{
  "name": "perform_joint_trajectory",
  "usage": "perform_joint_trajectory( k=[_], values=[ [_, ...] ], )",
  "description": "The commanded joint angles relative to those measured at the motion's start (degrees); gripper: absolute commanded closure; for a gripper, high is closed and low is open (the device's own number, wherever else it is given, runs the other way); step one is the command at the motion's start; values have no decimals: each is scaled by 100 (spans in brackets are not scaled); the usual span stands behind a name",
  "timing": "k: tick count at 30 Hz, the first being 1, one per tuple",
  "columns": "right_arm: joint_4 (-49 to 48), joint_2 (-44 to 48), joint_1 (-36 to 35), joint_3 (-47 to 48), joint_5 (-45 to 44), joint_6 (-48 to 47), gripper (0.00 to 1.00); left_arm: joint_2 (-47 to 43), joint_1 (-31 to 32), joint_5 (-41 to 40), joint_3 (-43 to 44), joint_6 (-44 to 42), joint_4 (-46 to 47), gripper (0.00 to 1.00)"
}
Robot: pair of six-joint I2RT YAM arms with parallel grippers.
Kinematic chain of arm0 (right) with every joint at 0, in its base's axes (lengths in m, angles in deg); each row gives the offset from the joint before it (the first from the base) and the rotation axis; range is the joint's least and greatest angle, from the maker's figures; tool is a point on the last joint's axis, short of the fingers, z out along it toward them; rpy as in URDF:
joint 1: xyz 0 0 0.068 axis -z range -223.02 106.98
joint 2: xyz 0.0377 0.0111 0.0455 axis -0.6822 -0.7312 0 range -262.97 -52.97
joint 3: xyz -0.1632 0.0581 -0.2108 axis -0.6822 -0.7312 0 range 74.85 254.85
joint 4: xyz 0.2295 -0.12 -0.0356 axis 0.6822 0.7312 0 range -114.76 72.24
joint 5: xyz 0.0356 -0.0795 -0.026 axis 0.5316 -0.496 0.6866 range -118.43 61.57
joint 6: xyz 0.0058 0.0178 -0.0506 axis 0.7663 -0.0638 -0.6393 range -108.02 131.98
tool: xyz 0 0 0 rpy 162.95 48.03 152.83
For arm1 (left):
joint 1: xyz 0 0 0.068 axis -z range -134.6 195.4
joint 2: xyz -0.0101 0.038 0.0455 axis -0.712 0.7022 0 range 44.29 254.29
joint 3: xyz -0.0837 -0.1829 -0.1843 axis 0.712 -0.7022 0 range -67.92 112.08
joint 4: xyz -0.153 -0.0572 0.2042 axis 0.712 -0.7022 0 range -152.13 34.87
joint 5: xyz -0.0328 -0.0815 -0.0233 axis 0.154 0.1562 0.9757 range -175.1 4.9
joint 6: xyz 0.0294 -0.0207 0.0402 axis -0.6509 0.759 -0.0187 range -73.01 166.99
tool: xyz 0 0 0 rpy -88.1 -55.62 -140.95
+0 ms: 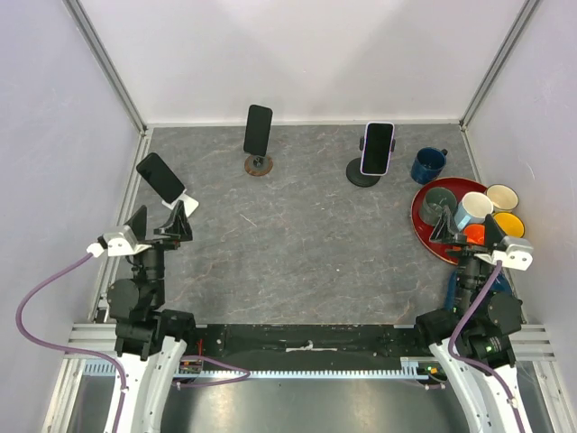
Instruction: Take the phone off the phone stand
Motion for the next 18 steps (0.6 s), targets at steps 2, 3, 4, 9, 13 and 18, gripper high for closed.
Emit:
perform_joint_trajectory(
  k=[2, 3, 4, 9, 13, 18],
  values=[
    [125, 16, -118, 268, -296, 91, 2, 232, -3, 15, 104, 42, 183, 0],
    [134, 16, -127, 268, -375, 99, 2, 258, -12, 15, 104, 42, 183, 0],
    [143, 16, -135, 276, -463, 91, 2, 311, -12, 6, 121, 33, 174, 0],
    [160, 25, -197, 285, -525, 99, 2, 531, -12, 50, 192, 33, 87, 0],
    [169, 16, -232, 303, -569, 249, 2, 777, -12, 76, 306, 60, -36, 0],
    [195, 16, -294, 303, -595, 275, 2, 1521, -21, 6, 455, 86, -299, 0]
  ],
)
